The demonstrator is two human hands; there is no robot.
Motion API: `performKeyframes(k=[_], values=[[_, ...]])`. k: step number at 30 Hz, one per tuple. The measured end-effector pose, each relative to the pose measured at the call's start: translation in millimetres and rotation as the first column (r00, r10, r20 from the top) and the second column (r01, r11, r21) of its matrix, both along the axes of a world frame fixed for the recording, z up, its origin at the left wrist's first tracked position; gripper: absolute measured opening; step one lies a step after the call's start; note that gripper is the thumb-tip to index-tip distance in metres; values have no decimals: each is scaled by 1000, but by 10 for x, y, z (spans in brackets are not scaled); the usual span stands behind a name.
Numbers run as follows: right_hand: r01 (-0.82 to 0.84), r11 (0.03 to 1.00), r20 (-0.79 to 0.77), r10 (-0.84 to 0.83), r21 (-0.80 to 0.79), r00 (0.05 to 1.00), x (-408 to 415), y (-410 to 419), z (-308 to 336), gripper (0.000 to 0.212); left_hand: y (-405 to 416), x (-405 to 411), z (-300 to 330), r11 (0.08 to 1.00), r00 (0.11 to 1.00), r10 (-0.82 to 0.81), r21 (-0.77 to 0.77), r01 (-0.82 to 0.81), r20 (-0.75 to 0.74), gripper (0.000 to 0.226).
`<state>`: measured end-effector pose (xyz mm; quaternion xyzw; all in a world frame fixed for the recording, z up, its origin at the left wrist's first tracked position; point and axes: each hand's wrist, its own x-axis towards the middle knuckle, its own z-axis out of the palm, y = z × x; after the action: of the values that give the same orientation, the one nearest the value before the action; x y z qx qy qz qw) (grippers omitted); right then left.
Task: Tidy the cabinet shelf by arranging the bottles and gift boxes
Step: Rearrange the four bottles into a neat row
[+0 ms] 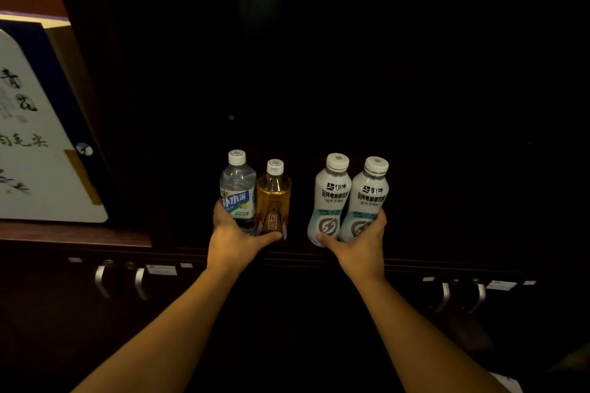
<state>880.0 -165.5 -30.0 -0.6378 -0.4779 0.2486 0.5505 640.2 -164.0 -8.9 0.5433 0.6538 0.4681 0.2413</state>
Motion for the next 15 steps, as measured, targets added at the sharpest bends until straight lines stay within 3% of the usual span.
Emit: performKeyframes(k=[15], values=[[-9,1000,-2,9,16,1000,-63,49,-6,130,46,112,-27,1000,1000,13,26,-13,23,125]])
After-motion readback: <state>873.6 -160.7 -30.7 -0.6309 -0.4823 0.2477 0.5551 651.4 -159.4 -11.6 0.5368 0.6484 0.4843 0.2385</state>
